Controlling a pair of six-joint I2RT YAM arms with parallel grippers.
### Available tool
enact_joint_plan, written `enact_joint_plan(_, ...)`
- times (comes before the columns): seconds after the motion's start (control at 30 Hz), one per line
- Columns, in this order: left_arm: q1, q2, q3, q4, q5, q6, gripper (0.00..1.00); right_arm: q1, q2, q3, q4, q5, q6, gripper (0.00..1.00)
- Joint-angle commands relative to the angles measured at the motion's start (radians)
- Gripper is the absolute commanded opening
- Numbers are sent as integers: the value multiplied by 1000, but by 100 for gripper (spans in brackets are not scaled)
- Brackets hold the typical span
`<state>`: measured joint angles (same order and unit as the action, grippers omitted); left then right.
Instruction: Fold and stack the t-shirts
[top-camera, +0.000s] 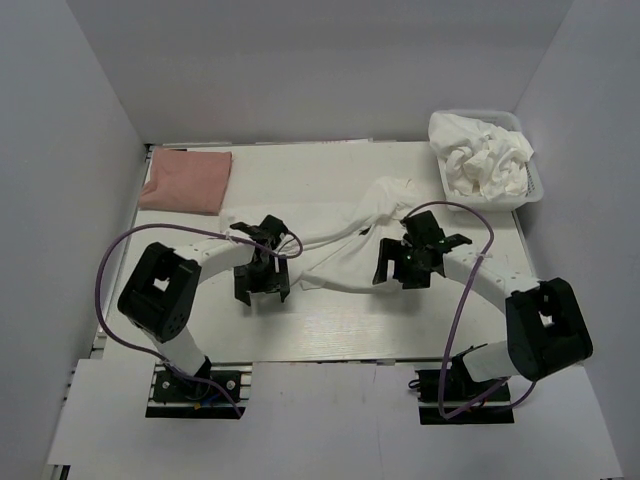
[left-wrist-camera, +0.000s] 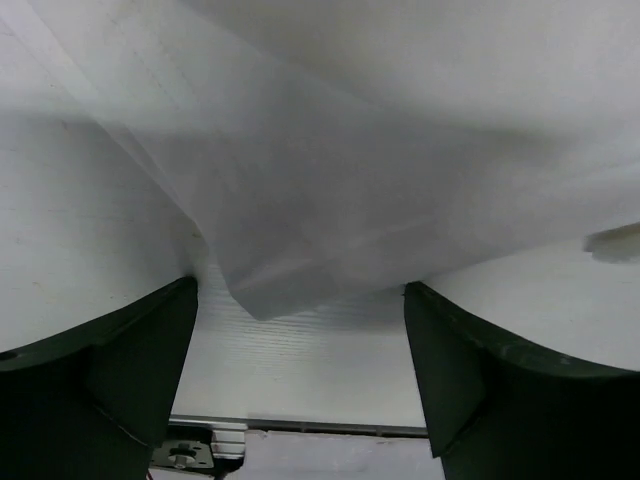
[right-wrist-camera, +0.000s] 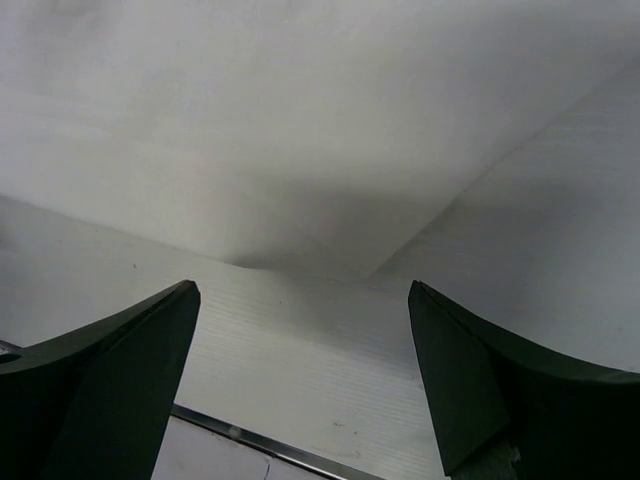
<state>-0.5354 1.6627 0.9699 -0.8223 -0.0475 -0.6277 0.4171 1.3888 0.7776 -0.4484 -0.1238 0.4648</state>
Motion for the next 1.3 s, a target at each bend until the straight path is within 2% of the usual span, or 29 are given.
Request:
enact_joint_plan(0.0, -15, 5, 30, -63, -120, -46, 93, -1, 35, 0, 45, -54, 11, 90)
enact_joint_plan(0.13, -15, 41, 21, -22, -129, -56, 76, -1, 70, 0, 63, -27, 2, 90)
enact_joint_plan(0.17, -15, 51, 33, -21, -129, -56, 63, -1, 93, 9, 65, -27, -5, 90)
enact_joint_plan(0.2, -15, 67, 42, -12, -129, -47, 54, 0, 101, 17, 68, -33, -5, 90)
enact_joint_plan(0.23, -15, 77, 70, -12, -129, -47, 33, 2, 117, 23, 73, -36, -11, 90)
enact_joint_plan(0.3, -15, 97, 116, -23, -164, -38, 3, 3, 142, 49, 80, -24, -14, 90)
enact_joint_plan(0.33, -15, 97, 130, -34, -164, -38, 0, 2, 159, 58, 91, -4, -6, 89)
enact_joint_plan(0.37, -15, 97, 142, -34, -175, -26, 0, 3, 165, 69, 103, 3, 4, 87)
enact_joint_plan(0.43, -15, 65, 186, -24, -175, -17, 0, 2, 194, 80, 135, 9, 23, 63)
enact_joint_plan(0.47, -15, 48, 200, -9, -175, -6, 0, 0, 199, 92, 154, 10, 40, 47)
enact_joint_plan(0.5, -15, 26, 226, 0, -175, -6, 0, 0, 213, 97, 161, 13, 49, 17)
enact_joint_plan(0.53, -15, -19, 240, 9, -175, 5, 0, -3, 214, 116, 148, 16, 63, 1)
enact_joint_plan(0.63, 6, -87, 312, 20, -184, 14, 0, -1, 187, 146, 67, 96, 61, 0)
enact_joint_plan(0.7, 6, -132, 389, 20, -267, 14, 0, -11, 119, 149, -19, 198, 49, 0)
enact_joint_plan(0.77, 6, -132, 455, -17, -342, 5, 0, -17, 55, 138, -126, 223, 49, 0)
enact_joint_plan(0.87, 28, -74, 638, -55, -448, 5, 0, -38, -48, 112, -258, 269, 55, 0)
enact_joint_plan(0.93, 51, 23, 725, -73, -507, 16, 0, -67, -98, 104, -305, 338, 64, 0)
enact_joint_plan(1.03, 101, 147, 923, -116, -543, 25, 0, -100, -129, 103, -404, 430, 61, 0)
enact_joint_plan(1.1, 130, 288, 1094, -161, -557, 34, 0, -142, -152, 112, -450, 495, 58, 0)
enact_joint_plan(1.17, 182, 385, 1261, -172, -557, 54, 0, -187, -152, 123, -466, 506, 60, 0)
enact_joint_plan(1.2, 201, 470, 1306, -172, -542, 63, 0, -196, -148, 124, -461, 492, 48, 0)
enact_joint_plan(1.27, 256, 546, 1403, -158, -506, 74, 0, -225, -105, 124, -449, 477, 32, 0)
